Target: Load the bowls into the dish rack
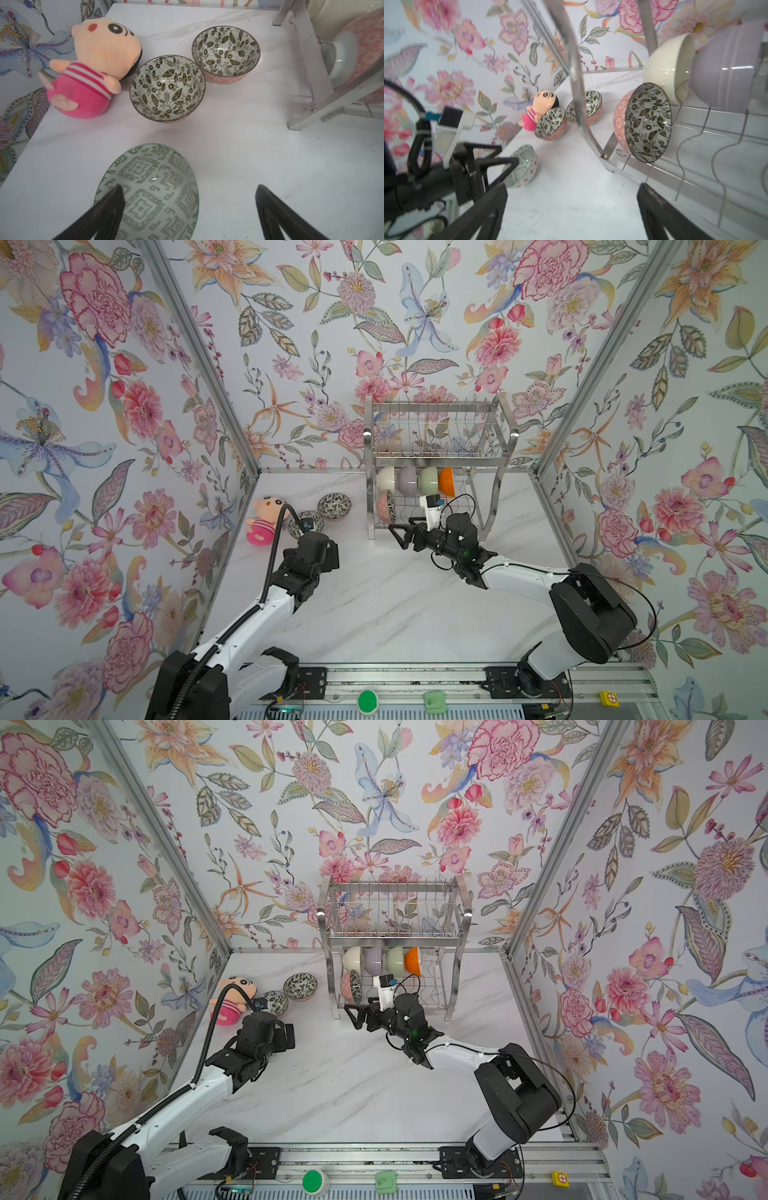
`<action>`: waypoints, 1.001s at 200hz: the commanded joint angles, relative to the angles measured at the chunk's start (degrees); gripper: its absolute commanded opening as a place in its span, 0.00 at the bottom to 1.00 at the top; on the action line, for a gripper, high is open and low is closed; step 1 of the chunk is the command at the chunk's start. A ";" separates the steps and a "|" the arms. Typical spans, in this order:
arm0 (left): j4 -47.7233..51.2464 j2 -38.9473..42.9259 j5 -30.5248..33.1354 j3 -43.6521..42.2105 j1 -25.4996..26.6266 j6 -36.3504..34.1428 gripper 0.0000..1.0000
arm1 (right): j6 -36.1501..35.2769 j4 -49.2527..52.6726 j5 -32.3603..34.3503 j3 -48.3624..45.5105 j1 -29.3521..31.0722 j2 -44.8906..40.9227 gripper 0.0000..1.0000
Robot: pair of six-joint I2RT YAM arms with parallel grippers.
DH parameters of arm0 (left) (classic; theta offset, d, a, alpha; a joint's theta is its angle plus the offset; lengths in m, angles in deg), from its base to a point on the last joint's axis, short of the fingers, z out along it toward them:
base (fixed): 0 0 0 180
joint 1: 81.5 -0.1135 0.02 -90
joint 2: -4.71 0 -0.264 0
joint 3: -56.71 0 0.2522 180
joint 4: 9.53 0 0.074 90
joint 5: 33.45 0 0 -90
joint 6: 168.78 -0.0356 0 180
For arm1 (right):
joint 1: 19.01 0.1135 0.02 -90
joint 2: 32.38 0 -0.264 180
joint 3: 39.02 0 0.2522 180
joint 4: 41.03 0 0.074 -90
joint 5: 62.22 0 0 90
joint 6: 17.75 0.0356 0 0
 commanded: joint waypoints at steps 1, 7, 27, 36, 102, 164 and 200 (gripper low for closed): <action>-3.31 -1.47 -2.28 -0.97 -1.31 1.12 0.99 | -13.85 8.81 3.68 0.20 3.43 -2.20 0.99; -3.54 -2.20 -2.86 -1.02 -1.51 0.97 0.99 | -14.77 8.73 3.29 -0.22 3.80 -2.46 0.99; -4.19 -4.94 -4.31 -1.15 -2.31 0.94 0.99 | -17.49 7.10 1.82 -1.90 5.01 -2.79 0.99; -5.02 -5.85 -5.04 -1.68 -2.58 0.70 0.98 | -18.38 6.00 1.46 -2.80 5.58 -3.03 0.99; -9.04 -9.11 -7.47 -3.83 -4.89 0.17 0.80 | -24.45 5.68 6.47 -5.64 8.78 -6.31 0.99; -10.10 -9.96 -7.31 -5.19 -5.43 -0.50 0.67 | -22.17 2.87 6.52 -7.56 7.47 -6.89 0.99; -10.74 -11.41 -8.78 -5.17 -5.51 -0.54 0.60 | -21.26 1.88 6.45 -8.27 6.78 -7.34 0.99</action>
